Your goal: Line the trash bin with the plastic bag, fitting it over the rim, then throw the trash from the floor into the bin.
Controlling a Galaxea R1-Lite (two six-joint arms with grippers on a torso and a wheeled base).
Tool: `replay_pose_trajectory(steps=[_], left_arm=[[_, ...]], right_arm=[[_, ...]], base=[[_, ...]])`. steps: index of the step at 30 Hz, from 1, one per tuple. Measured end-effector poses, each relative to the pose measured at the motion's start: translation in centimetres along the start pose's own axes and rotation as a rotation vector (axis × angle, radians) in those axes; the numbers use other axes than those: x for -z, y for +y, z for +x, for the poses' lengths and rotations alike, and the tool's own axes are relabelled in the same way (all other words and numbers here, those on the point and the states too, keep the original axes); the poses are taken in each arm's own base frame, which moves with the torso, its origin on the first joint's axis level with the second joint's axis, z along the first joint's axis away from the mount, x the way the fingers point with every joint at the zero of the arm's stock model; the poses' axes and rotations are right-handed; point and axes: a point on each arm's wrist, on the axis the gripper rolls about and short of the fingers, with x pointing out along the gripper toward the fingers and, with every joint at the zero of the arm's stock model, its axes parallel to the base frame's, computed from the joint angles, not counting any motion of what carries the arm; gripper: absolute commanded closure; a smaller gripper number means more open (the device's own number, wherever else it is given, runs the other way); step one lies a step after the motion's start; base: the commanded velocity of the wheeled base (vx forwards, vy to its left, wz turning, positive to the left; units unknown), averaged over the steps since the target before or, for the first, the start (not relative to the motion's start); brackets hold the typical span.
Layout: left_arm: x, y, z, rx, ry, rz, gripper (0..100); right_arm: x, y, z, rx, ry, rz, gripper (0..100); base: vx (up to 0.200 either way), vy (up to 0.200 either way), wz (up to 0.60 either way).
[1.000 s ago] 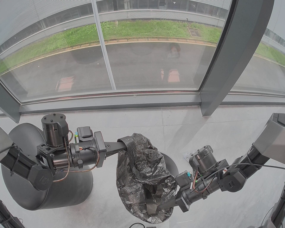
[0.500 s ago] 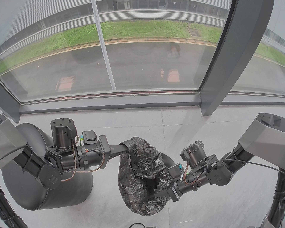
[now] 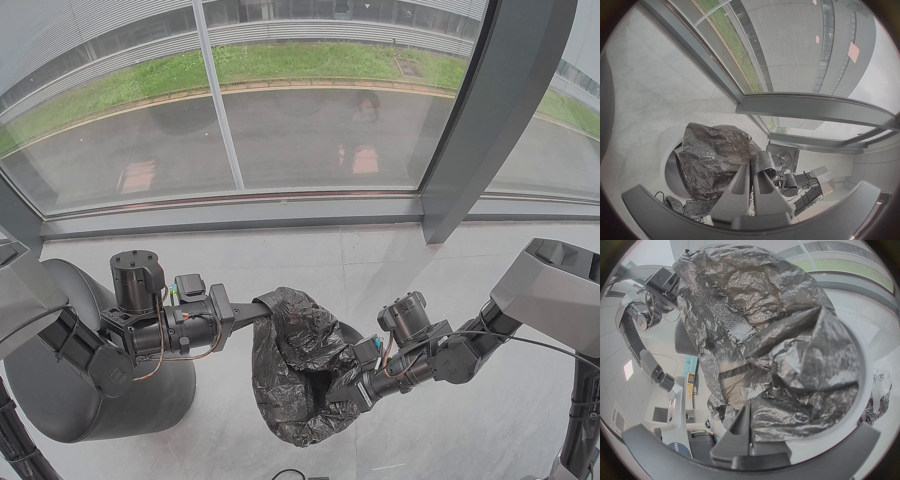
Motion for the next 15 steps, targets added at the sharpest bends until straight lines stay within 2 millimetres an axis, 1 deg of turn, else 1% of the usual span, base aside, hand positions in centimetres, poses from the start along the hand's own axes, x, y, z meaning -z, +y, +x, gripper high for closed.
replay_pose_trajectory(steps=[7, 15], left_arm=[[-0.2, 0.5, 0.4, -0.005, 0.000, -0.003, 100], [-0.5, 2.0, 1.0, -0.022, -0.004, -0.015, 100]], right_arm=[[-0.6, -0.8, 0.0, 0.012, -0.020, 0.002, 100], [-1.1, -1.9, 0.3, 0.026, -0.039, 0.008, 100]], base=[[0.000, 0.000, 0.00], [0.000, 0.000, 0.00]])
